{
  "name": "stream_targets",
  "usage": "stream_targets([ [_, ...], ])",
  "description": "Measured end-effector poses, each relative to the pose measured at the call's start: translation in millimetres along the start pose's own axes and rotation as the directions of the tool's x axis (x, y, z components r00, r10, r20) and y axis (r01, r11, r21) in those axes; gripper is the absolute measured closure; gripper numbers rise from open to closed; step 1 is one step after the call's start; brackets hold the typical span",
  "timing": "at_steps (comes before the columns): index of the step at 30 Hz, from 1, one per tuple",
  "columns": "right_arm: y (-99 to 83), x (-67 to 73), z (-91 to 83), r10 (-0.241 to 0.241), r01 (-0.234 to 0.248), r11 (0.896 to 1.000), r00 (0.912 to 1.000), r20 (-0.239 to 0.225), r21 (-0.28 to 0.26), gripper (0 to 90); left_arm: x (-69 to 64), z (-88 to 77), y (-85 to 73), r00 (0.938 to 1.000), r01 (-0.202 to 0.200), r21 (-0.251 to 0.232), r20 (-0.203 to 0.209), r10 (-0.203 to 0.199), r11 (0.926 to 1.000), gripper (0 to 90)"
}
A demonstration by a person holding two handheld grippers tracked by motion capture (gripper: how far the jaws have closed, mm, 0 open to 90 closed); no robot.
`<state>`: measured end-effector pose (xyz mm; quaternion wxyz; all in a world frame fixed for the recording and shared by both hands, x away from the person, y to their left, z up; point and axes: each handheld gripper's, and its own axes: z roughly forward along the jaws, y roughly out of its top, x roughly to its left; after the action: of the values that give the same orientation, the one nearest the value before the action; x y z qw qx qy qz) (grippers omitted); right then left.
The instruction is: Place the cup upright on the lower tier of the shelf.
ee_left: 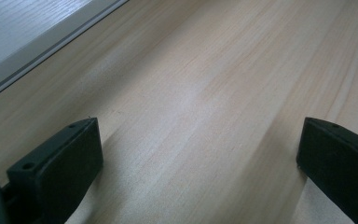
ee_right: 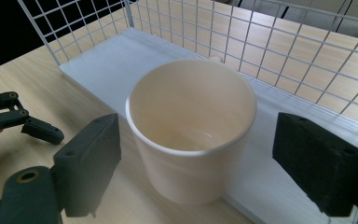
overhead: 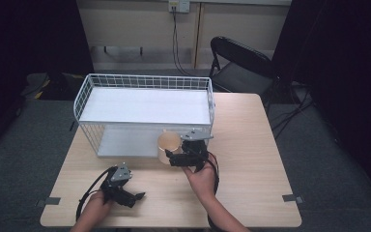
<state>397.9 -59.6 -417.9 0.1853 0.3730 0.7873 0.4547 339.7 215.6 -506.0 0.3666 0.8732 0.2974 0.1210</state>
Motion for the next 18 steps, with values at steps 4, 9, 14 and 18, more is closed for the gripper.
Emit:
stream_targets([
  [4,-3.3,1.2,1.2,-0.002,0.002,1.0,1.0,0.008,0.003,14.3,0.0,0.0,0.0,1.0,0.0,0.0,0.0,0.0,1.0,0.0],
  [9,-6.3,5.1,7.1,-0.017,0.016,1.0,0.9996,0.024,0.021,14.2,0.0,0.0,0.0,1.0,0.0,0.0,0.0,0.0,1.0,0.0],
  [14,-6.9,5.8,11.5,-0.017,0.016,0.999,0.9996,0.025,0.032,14.2,0.0,0.0,0.0,1.0,0.0,0.0,0.0,0.0,1.0,0.0],
  [18,-8.0,4.6,15.1,-0.012,0.011,0.999,0.9993,0.035,0.041,14.3,0.0,0.0,0.0,1.0,0.0,0.0,0.0,0.0,1.0,0.0],
])
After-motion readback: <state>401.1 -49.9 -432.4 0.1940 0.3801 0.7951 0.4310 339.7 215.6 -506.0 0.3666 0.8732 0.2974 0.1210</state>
